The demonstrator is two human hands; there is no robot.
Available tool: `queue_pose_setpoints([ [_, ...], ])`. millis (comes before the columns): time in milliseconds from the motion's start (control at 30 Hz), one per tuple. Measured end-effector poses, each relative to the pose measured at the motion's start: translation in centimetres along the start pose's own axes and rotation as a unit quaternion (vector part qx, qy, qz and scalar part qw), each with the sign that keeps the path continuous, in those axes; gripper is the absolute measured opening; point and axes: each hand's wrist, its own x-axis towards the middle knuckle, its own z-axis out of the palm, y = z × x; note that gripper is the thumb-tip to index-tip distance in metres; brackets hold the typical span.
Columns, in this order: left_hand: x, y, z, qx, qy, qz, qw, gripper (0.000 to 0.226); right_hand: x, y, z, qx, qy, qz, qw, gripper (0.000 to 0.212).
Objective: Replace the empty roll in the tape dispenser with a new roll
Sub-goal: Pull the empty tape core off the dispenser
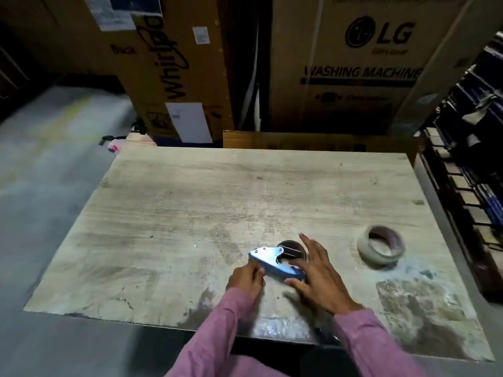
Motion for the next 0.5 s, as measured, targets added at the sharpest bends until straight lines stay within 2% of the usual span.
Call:
queue_pose_setpoints([
  [67,-0.3,0.3,0.5,-0.031,-0.016,-0.024,0.999,0.021,0.3,0.2,0.5,-0.022,-0.002,-0.002,1.0,0.032],
  [167,-0.5,0.3,0.8,-0.046,-0.035,-0.054,0.997,0.029,0.7,0.4,0.9,0.015,0.03,-0.025,0.999,0.023],
  [267,-0.1,-0.3,0.8,-0.087,-0.026,-0.086,0.992,0.033,1.1,0.5,1.1,0.073,0.037,-0.057,0.995,0.028],
  [400,0.3,-0.7,0.3,-0.164,0.026,-0.121,0.979,0.021,2.2,0.4,0.8,0.115,-0.01,-0.002,0.993,0.029],
  [433,0.3,-0.8,0.0,-0.185,0.046,-0.124,0.974,0.018,2.5,0.2,0.5,0.147,-0.015,0.011,0.989,0.031],
  [500,0.4,-1.0,-0.5,-0.23,0.088,-0.135,0.96,0.011,2.9,-0.5,-0.3,0.251,-0.02,0.054,0.966,0.019],
])
